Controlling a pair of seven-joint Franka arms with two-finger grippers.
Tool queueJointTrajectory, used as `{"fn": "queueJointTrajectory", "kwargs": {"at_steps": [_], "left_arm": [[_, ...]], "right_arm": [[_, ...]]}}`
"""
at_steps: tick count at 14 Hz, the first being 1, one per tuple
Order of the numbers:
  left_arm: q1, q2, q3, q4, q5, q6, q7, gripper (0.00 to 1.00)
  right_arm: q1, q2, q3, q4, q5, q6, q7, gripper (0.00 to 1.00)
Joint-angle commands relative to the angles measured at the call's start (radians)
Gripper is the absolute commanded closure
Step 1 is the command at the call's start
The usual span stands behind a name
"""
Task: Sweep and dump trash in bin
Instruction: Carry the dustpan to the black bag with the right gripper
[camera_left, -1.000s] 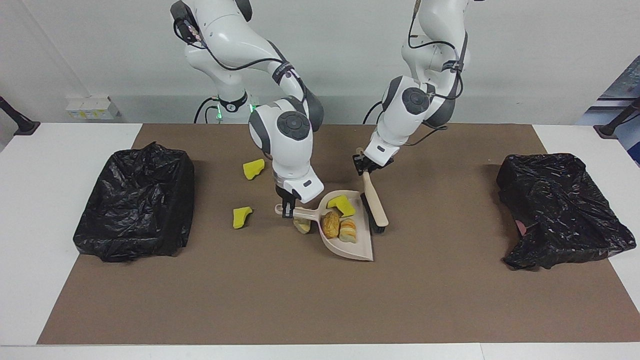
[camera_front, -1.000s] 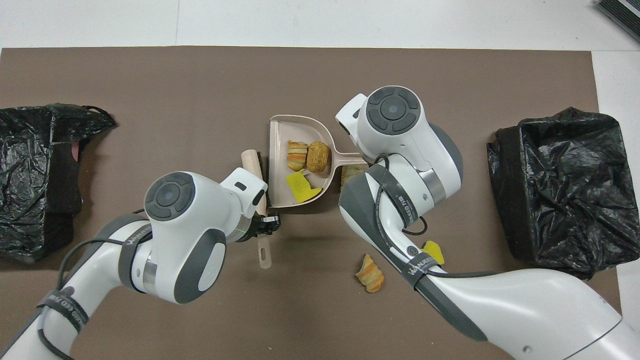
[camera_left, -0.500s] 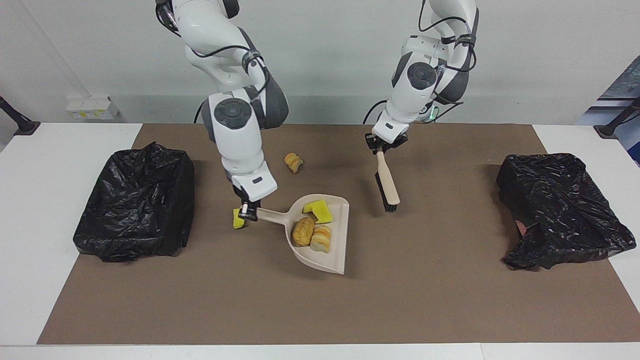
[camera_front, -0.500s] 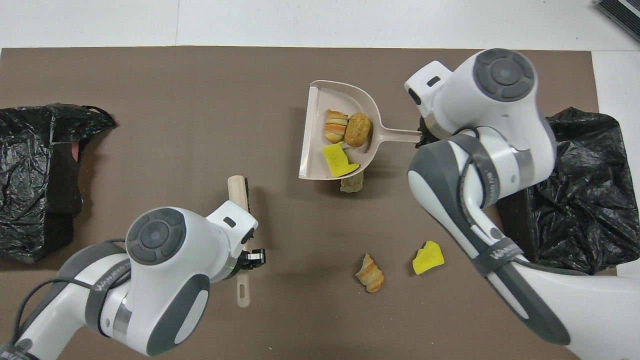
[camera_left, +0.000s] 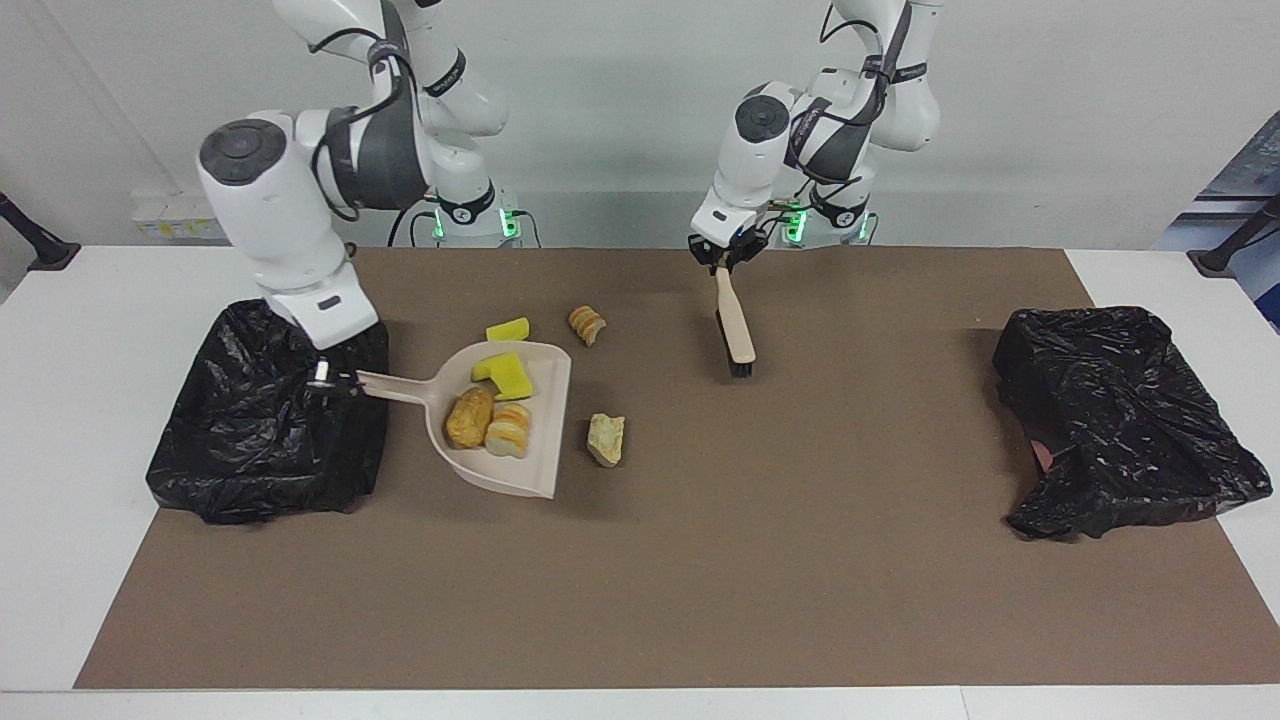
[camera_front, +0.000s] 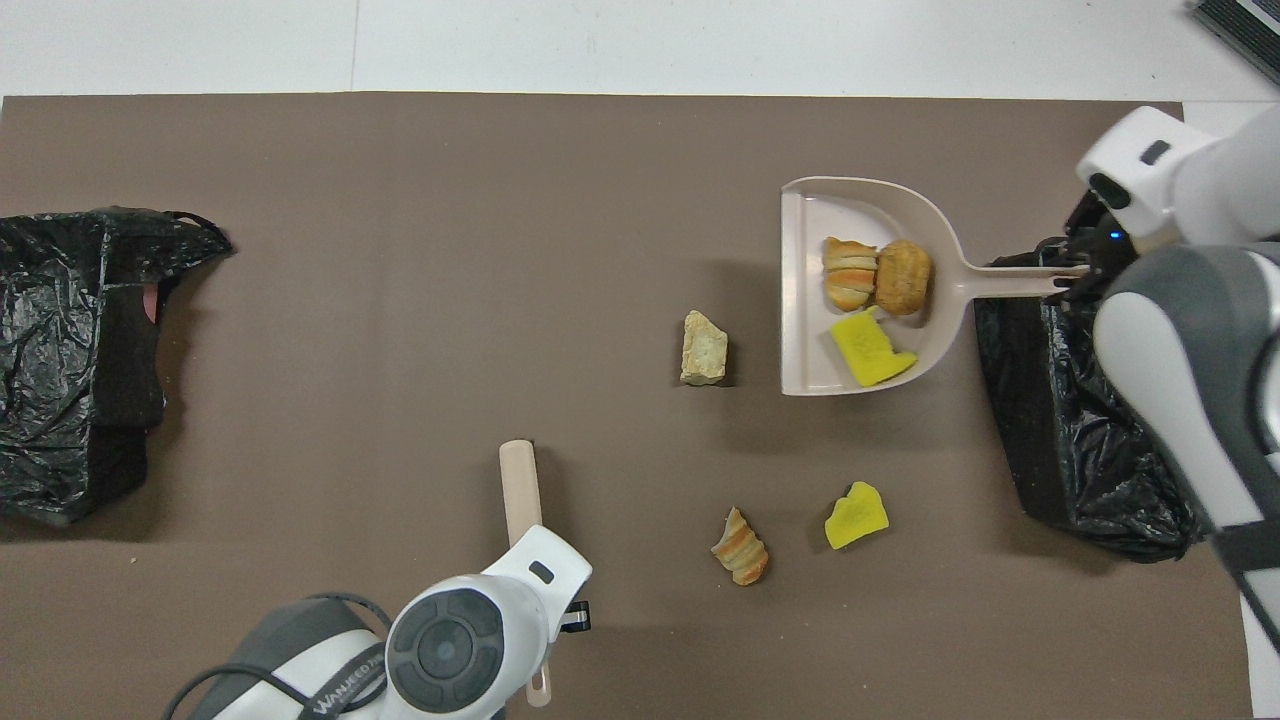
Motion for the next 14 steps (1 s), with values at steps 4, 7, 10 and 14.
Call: {"fn": "queueJointTrajectory", "kwargs": {"at_steps": [4,7,10,14], "left_arm": [[-0.008,-0.022,-0.044,-0.09,0.018,0.124,-0.073,0.0],[0.099,-0.016,-0.042,-0.001,0.02,0.002,-0.056,0.0],[0.229,-0.016,-0.042,0.115,0.02,-0.085,-0.017,0.0],[0.373,-0.007,-0.041,0.241,0.02,-0.153,0.127,0.0]], "right_arm": [[-0.239,-0.097,0.008,-0.036,0.033,-0.052,-0.233,1.0],[-0.328,-0.103,-0.004,-0.031,0.013,-0.025,-0.34,1.0],[-0.362,-0.104,-0.013,-0.036,-0.134,0.035,-0.373,1.0],[-0.362,-0.144,-0.013,-0.12,-0.369,0.125,-0.341,1.0]]}}
